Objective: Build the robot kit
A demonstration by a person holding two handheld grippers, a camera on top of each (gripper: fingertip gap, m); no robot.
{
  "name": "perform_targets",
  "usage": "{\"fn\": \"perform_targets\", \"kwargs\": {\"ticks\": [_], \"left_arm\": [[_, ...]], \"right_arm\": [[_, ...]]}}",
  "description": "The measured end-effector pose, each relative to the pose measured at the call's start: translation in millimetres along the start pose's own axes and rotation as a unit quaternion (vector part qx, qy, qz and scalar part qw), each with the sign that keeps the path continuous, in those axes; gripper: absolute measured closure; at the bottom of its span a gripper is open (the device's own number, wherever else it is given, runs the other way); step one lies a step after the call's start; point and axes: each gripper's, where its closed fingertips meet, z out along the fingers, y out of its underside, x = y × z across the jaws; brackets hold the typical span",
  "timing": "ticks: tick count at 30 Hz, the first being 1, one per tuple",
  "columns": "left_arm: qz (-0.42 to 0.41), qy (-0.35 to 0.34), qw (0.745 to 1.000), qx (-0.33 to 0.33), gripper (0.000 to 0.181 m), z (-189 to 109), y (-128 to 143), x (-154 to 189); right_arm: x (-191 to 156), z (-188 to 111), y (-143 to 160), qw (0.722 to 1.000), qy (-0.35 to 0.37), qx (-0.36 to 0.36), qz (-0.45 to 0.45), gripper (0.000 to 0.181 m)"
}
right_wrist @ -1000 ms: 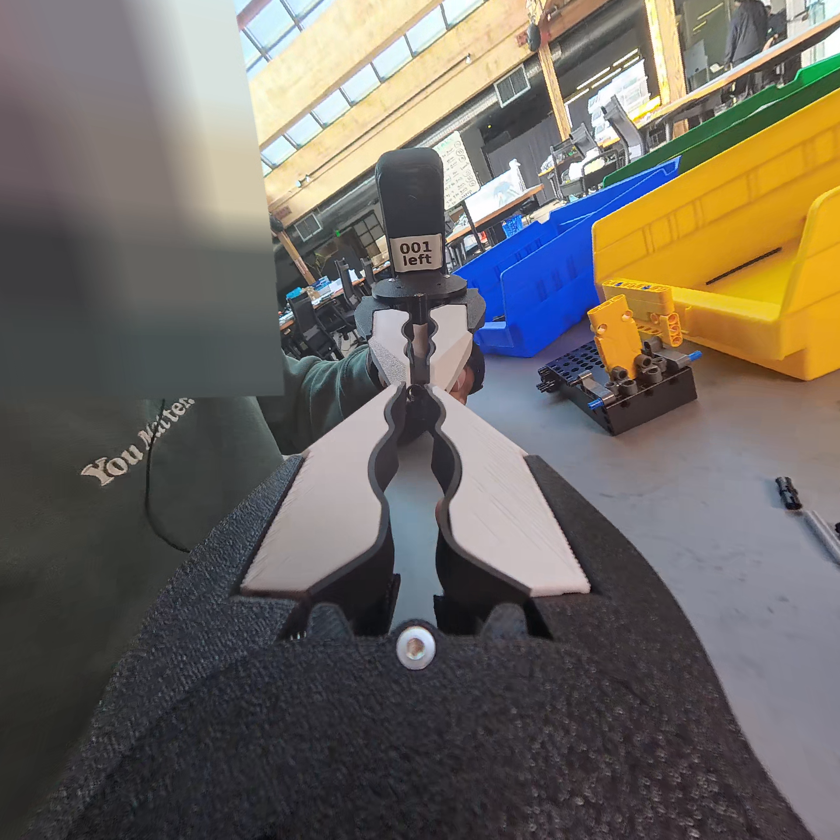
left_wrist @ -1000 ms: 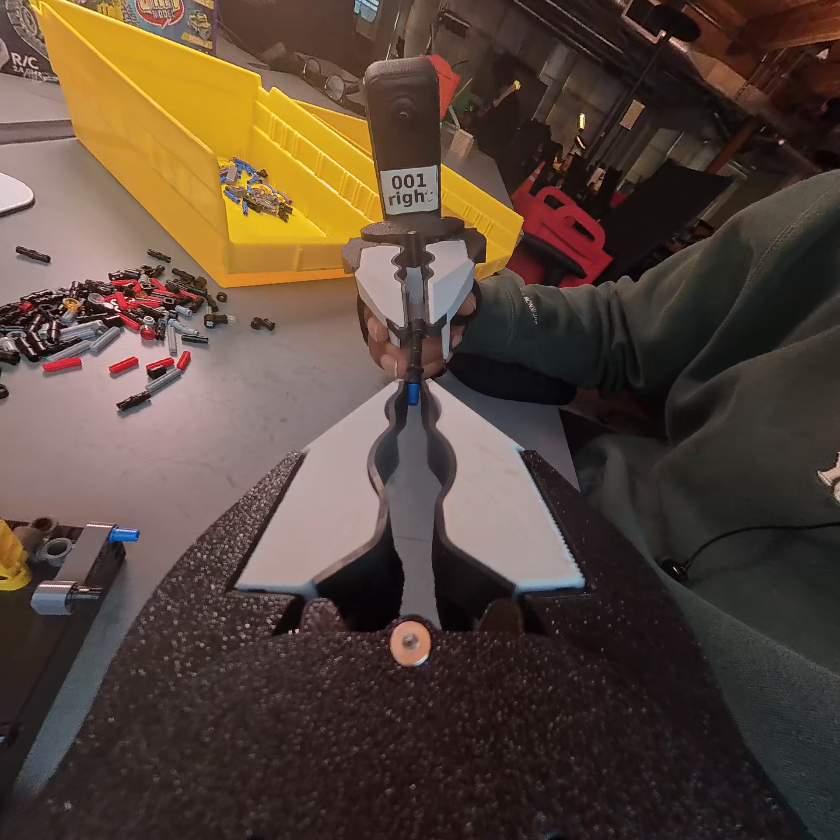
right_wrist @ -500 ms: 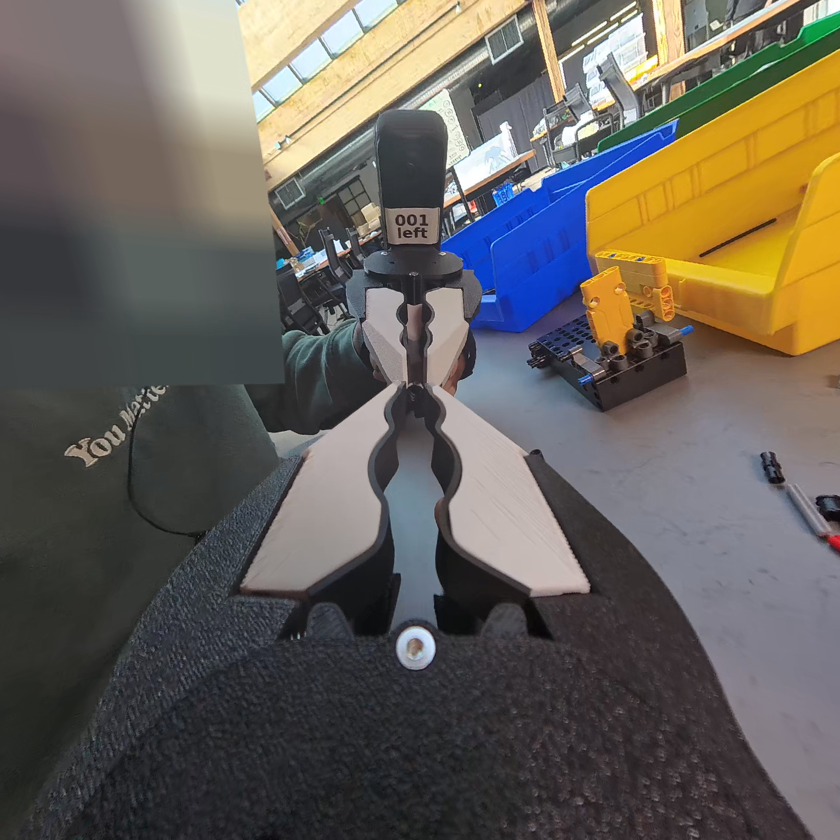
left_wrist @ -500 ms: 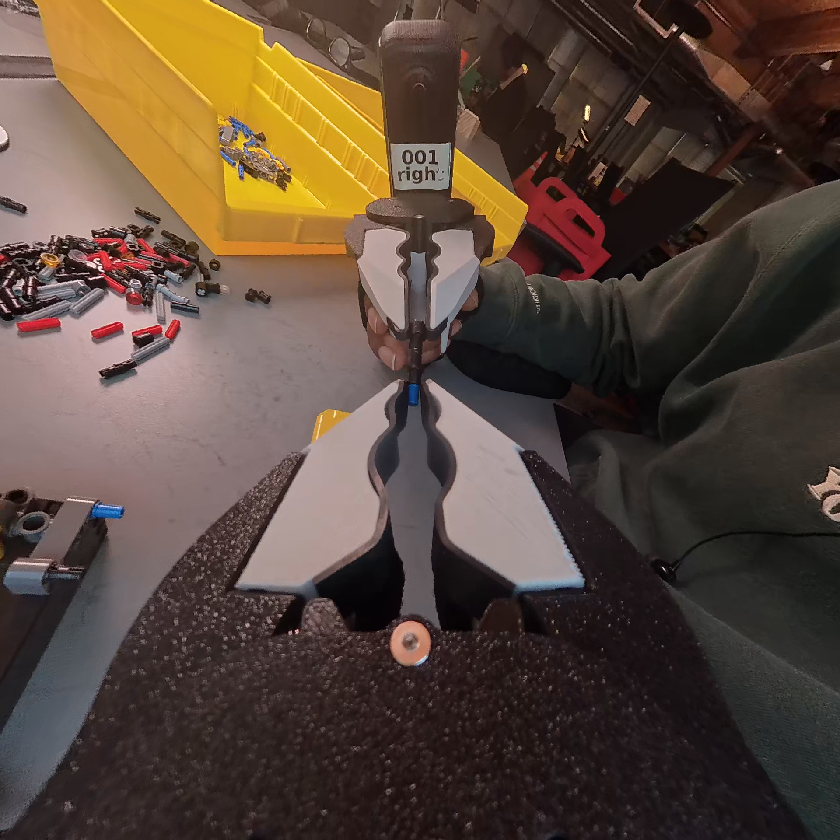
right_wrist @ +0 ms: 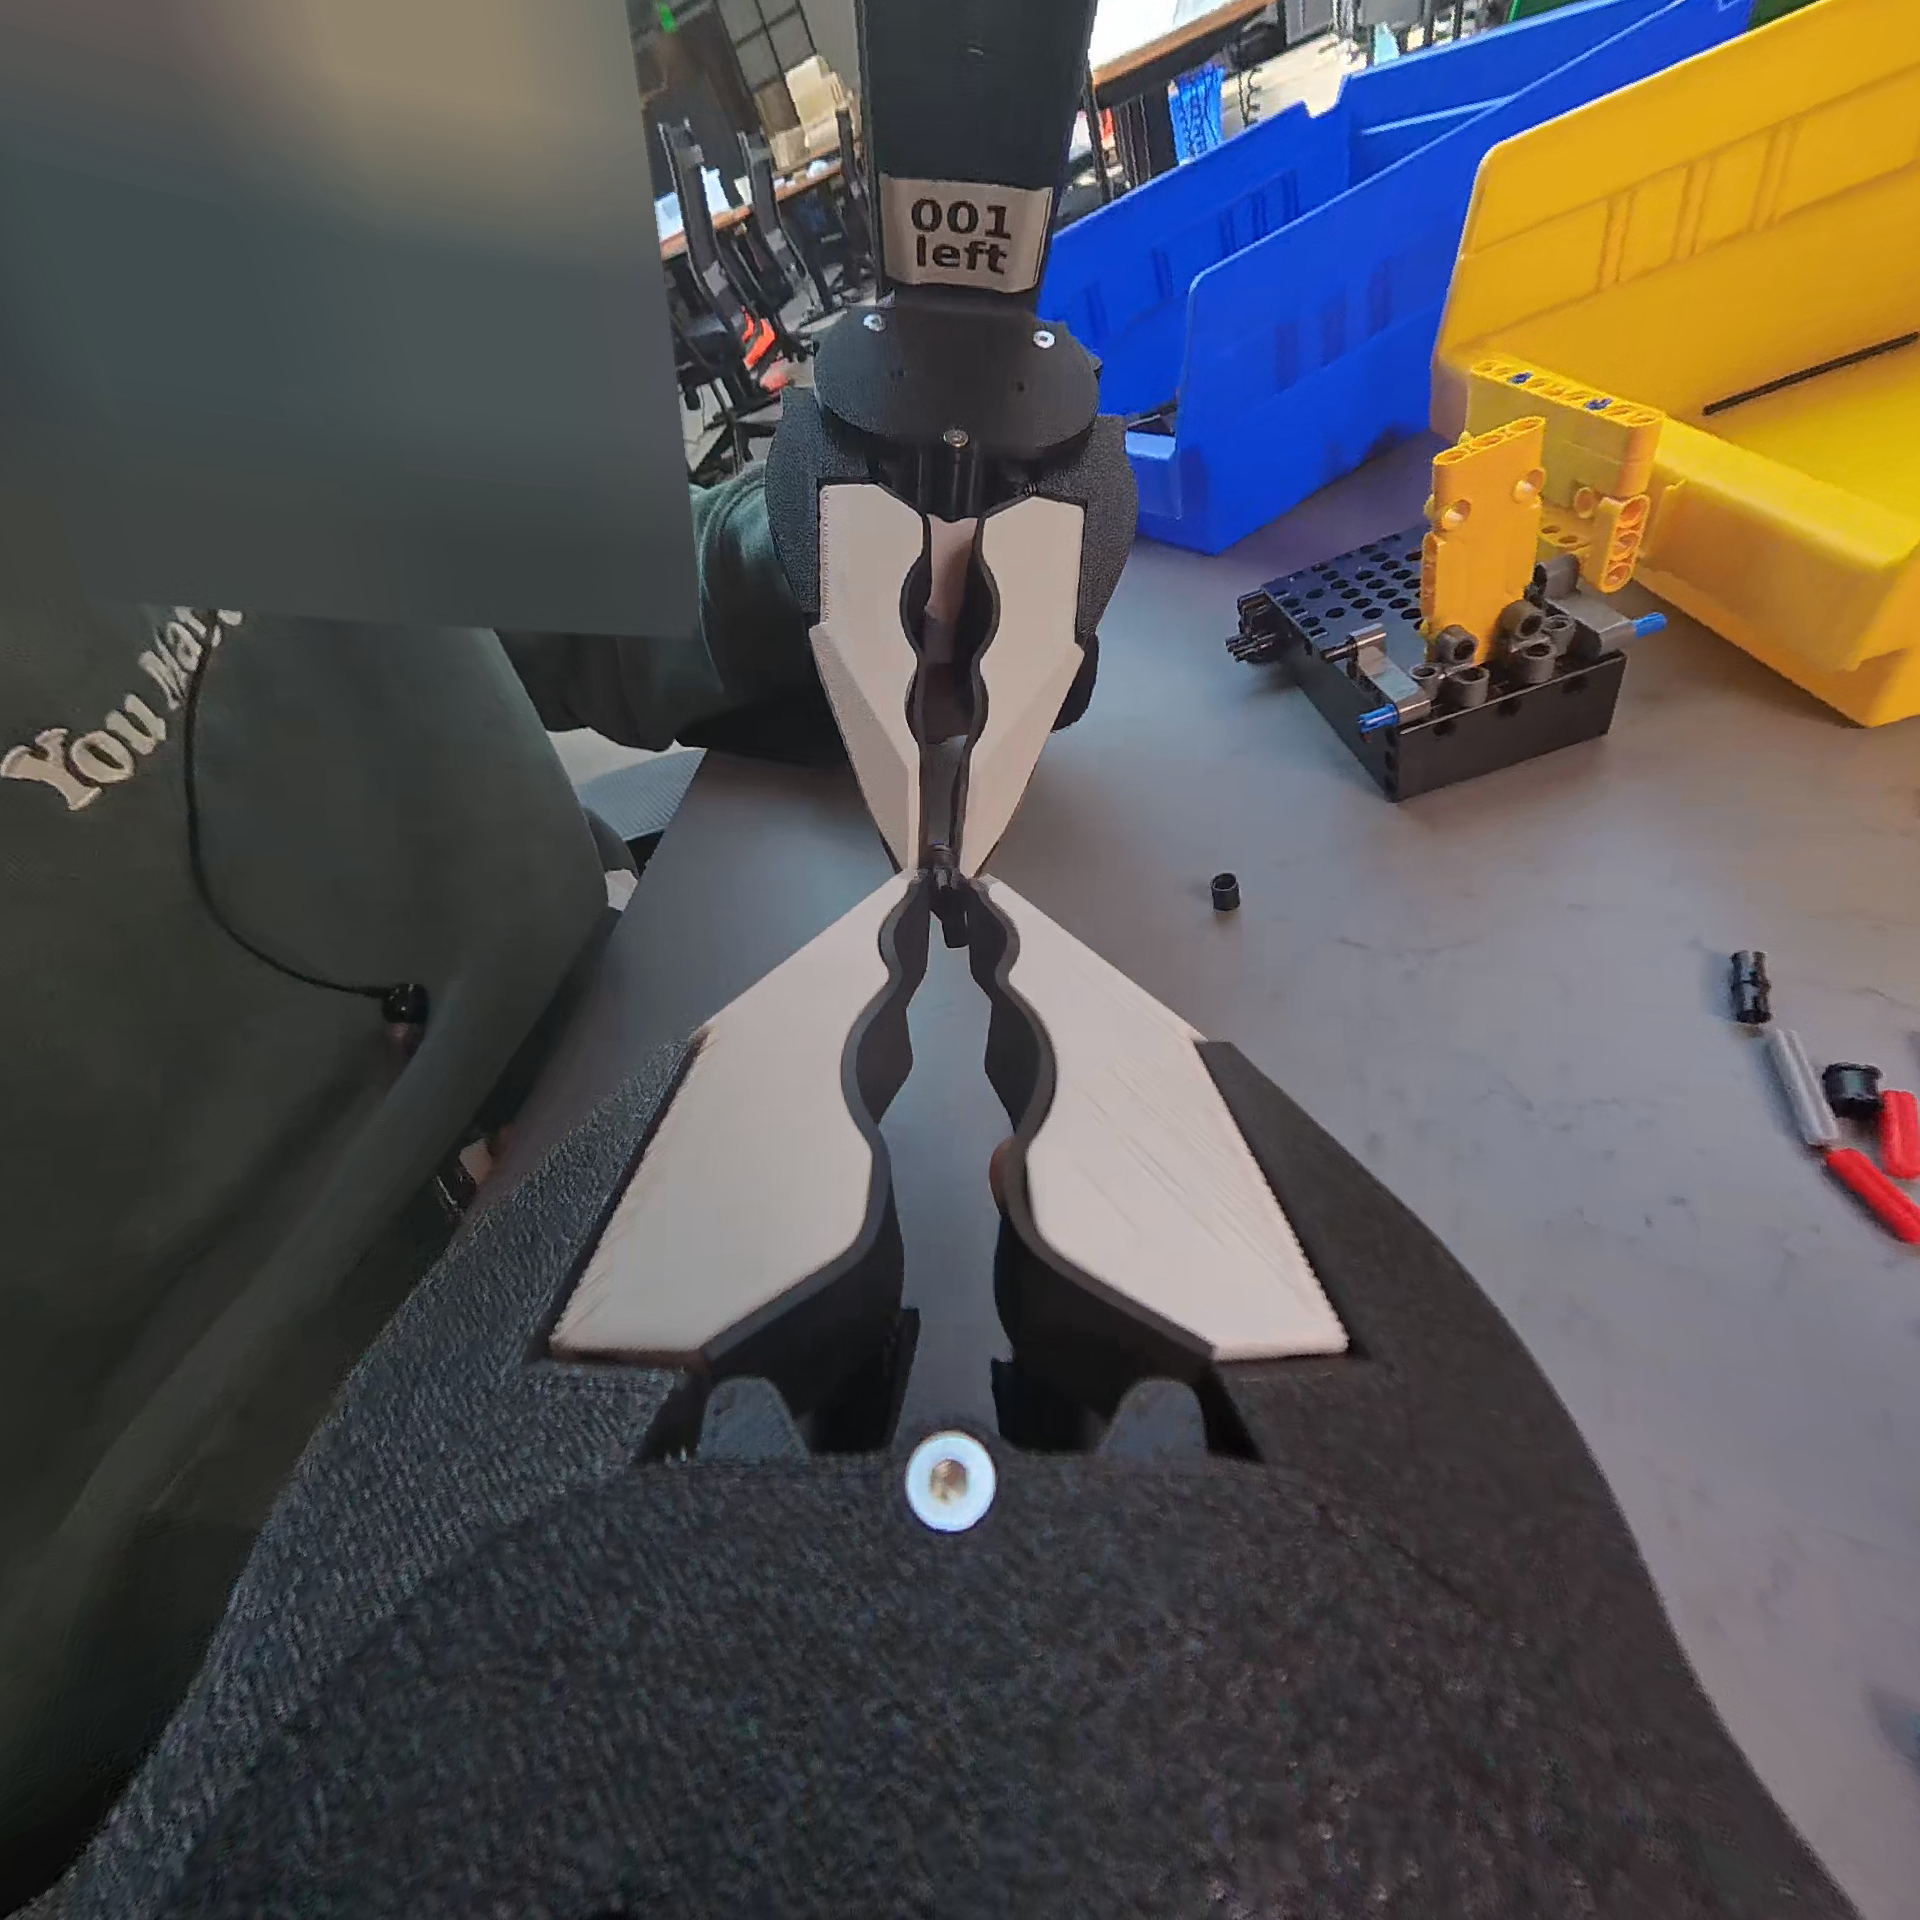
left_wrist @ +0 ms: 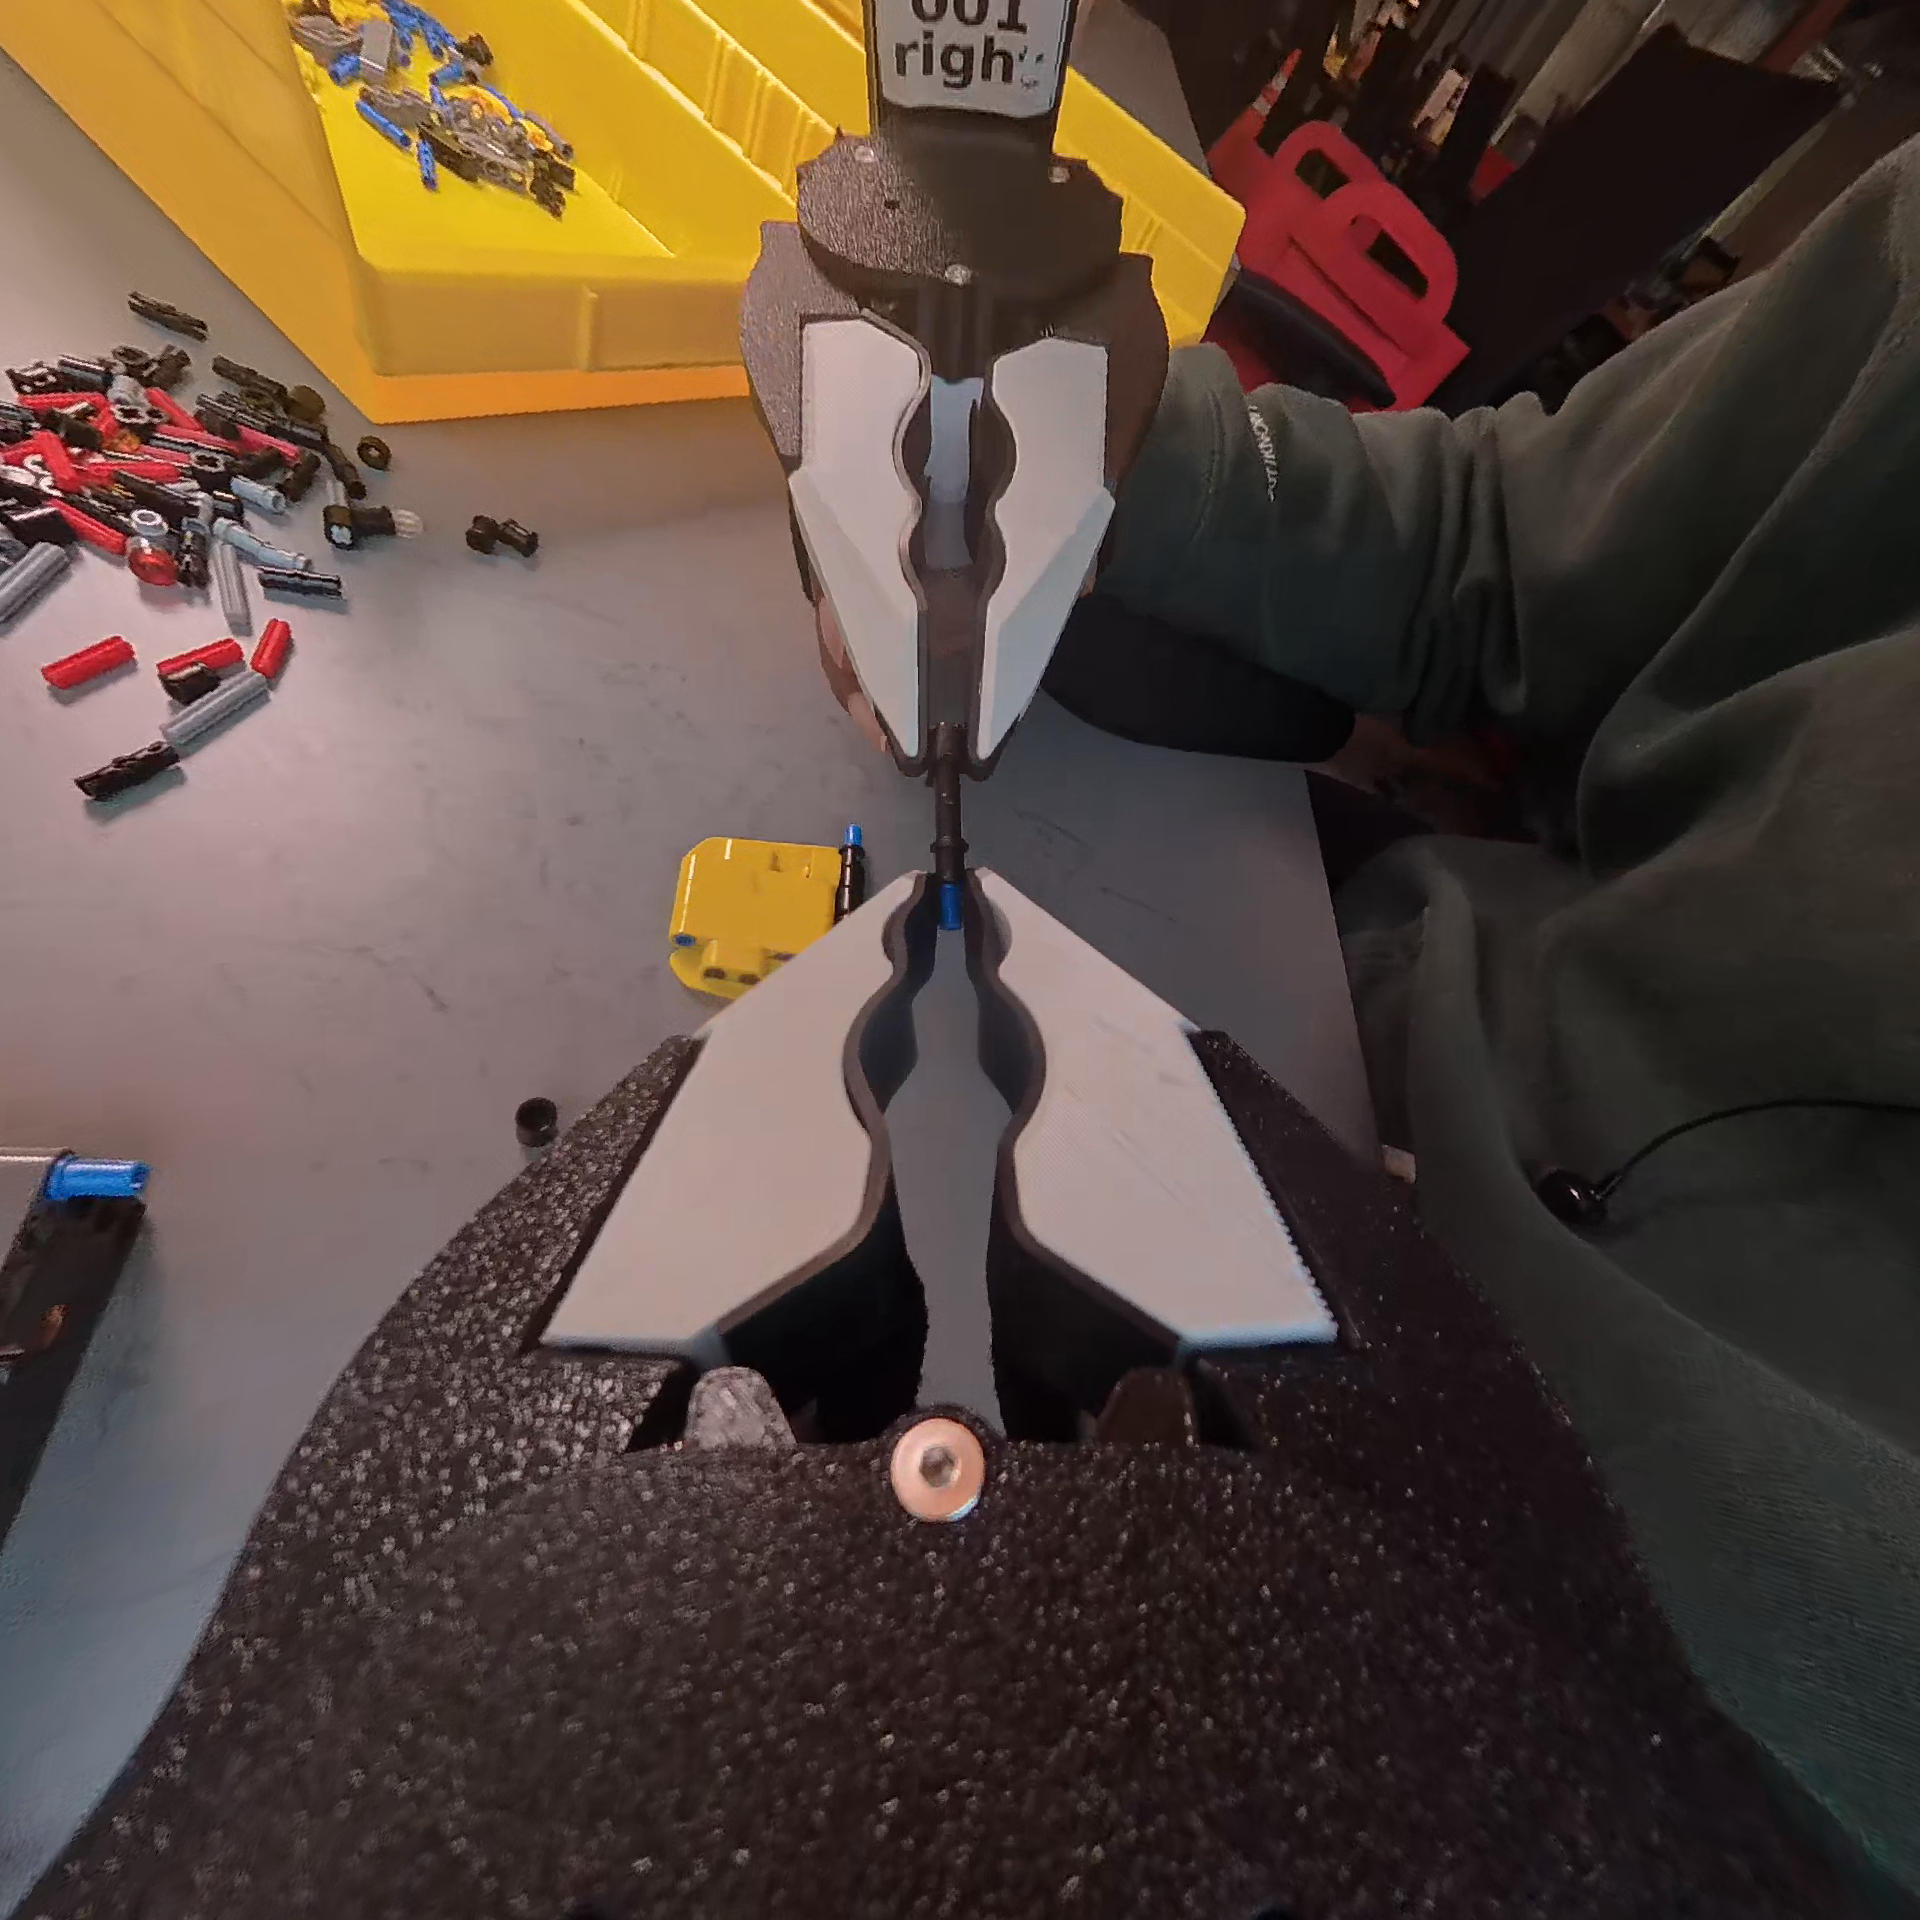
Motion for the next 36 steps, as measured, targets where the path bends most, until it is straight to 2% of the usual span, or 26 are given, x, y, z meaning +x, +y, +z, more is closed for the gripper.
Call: {"fn": "perform_targets", "kwargs": {"ticks": [12, 15, 19, 21, 25, 30, 34, 36], "left_arm": [[0.056, -0.011, 0.994, -0.089, 0.179, 15.5, 28.0, 3.1], [0.072, -0.018, 0.991, -0.115, 0.179, 17.9, 36.5, 3.3], [0.072, -0.016, 0.990, -0.119, 0.179, 19.6, 38.1, 4.8], [0.062, -0.011, 0.993, -0.103, 0.179, 18.1, 33.7, 4.5], [0.015, 0.022, 1.000, -0.012, 0.177, 7.2, 6.0, 7.4], [-0.046, 0.080, 0.992, 0.082, 0.178, -5.8, -22.3, 15.3], [-0.046, 0.081, 0.993, 0.077, 0.178, -5.0, -20.4, 17.6], [-0.035, 0.072, 0.995, 0.056, 0.178, -2.1, -15.0, 17.8]], "right_arm": [[-7.4, 2.3, 31.5, 0.991, 0.004, -0.123, -0.060, 0.176], [-10.5, 5.6, 45.7, 0.982, 0.004, -0.172, -0.079, 0.176], [-12.6, 5.6, 48.7, 0.977, 0.011, -0.191, -0.096, 0.176], [-12.0, 4.9, 42.5, 0.982, 0.012, -0.166, -0.090, 0.176], [-10.6, -3.1, 8.5, 0.998, 0.009, -0.046, -0.053, 0.176], [-13.3, -8.1, -25.0, 0.998, -0.008, 0.064, -0.022, 0.175], [-15.4, -6.5, -25.1, 0.998, -0.008, 0.061, -0.025, 0.176], [-16.2, -5.5, -19.3, 0.999, -0.007, 0.036, -0.034, 0.176]]}}
